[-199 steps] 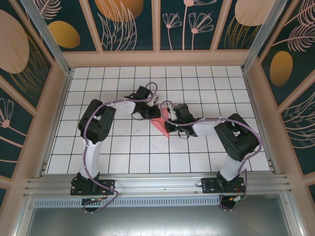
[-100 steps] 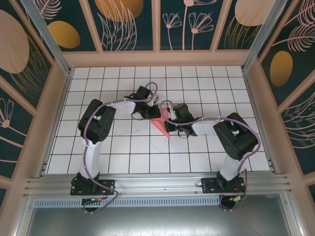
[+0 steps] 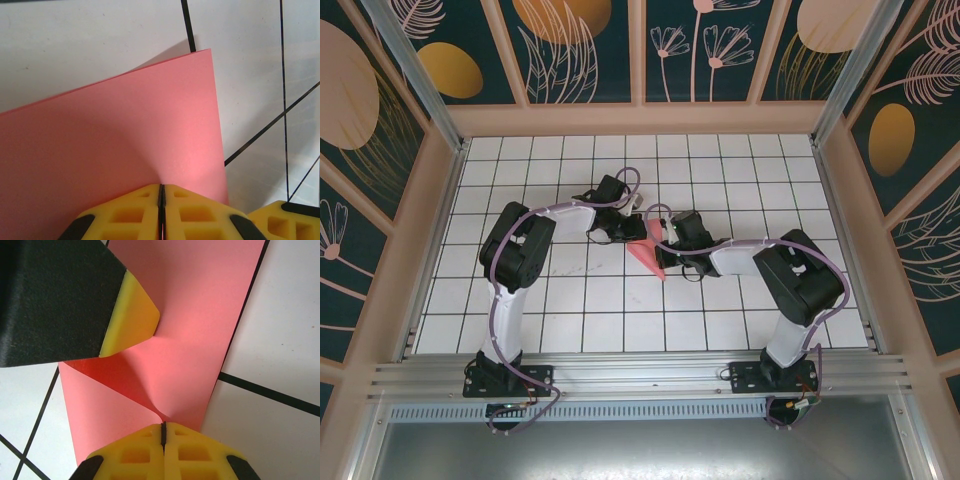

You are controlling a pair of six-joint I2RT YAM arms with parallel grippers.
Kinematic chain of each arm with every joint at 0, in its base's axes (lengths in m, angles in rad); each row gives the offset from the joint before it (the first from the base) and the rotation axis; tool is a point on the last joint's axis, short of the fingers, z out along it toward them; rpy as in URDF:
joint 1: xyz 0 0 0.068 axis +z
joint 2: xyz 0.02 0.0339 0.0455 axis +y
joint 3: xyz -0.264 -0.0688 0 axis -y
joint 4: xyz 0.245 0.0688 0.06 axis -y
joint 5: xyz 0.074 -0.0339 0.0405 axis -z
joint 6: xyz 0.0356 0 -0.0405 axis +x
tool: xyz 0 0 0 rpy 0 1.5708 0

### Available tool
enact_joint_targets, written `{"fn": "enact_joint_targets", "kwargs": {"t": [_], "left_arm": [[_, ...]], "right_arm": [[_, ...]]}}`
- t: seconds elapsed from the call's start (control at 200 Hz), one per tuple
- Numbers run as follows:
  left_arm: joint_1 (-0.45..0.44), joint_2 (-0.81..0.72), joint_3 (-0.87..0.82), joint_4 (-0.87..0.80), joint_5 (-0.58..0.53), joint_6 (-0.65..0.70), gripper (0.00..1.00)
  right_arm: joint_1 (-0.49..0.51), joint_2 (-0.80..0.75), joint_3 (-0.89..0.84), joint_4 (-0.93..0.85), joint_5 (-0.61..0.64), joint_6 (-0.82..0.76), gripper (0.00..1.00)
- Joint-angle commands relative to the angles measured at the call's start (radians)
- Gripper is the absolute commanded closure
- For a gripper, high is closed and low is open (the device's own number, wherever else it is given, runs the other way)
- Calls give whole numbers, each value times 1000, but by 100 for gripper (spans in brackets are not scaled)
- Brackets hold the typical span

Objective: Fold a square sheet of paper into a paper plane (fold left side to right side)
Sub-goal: Third fold the triangle at the center of the table.

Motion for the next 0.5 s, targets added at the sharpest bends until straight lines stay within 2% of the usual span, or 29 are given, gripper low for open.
{"fn": "enact_joint_targets", "kwargs": {"t": [0.0,0.495], "left_arm": [[-7,36,4,-40,-35,23,88],[-9,30,4,-36,-33,19,86]], "right_arm": [[-8,4,30,-20,6,11,100],[-7,55,37,-38,-8,-1,100]]}}
